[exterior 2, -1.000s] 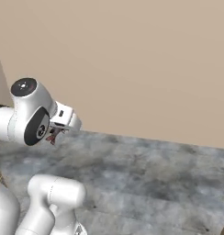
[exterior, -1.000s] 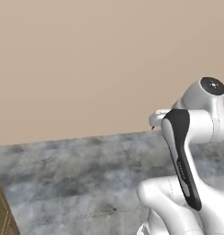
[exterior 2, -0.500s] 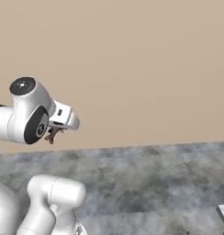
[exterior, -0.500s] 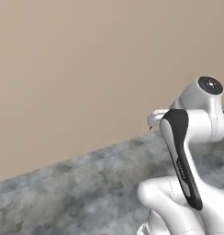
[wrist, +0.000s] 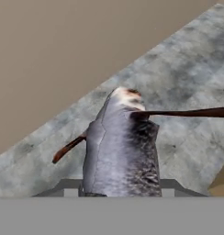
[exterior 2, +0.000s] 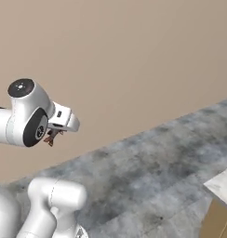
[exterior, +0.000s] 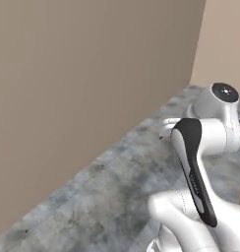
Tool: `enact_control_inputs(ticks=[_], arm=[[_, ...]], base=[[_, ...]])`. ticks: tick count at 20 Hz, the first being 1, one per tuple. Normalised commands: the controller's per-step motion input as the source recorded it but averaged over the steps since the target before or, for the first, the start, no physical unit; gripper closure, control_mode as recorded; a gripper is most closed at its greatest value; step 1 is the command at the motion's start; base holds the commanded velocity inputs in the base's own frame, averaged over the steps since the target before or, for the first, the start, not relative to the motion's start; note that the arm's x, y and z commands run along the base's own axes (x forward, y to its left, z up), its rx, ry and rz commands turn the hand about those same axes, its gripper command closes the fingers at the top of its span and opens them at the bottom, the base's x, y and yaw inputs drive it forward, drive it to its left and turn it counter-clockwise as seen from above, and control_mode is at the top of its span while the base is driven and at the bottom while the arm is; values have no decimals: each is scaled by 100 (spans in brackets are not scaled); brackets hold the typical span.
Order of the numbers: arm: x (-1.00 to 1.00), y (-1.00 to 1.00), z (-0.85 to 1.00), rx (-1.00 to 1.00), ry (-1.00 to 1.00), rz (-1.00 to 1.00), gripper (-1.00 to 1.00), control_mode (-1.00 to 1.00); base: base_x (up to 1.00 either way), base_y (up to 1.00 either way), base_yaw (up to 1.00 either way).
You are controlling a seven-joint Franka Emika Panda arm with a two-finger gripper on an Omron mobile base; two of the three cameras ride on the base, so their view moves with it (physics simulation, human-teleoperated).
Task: Gather the mushroom and bell pepper from the fridge and place them on a tray on the dining counter. Then gather the fishs from the fridge and place them on the other tray.
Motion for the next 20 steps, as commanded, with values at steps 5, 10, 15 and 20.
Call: enact_control_inputs(ticks=[5,10,15,20], arm=[[0,0,0,0,0,0,100,100],[0,0,0,0,0,0,100,100],[0,0,0,0,0,0,100,100],[0,0,0,0,0,0,100,100]], base=[[65,68,-70],[83,76,-63],[100,70,-47],[100,11,-26]])
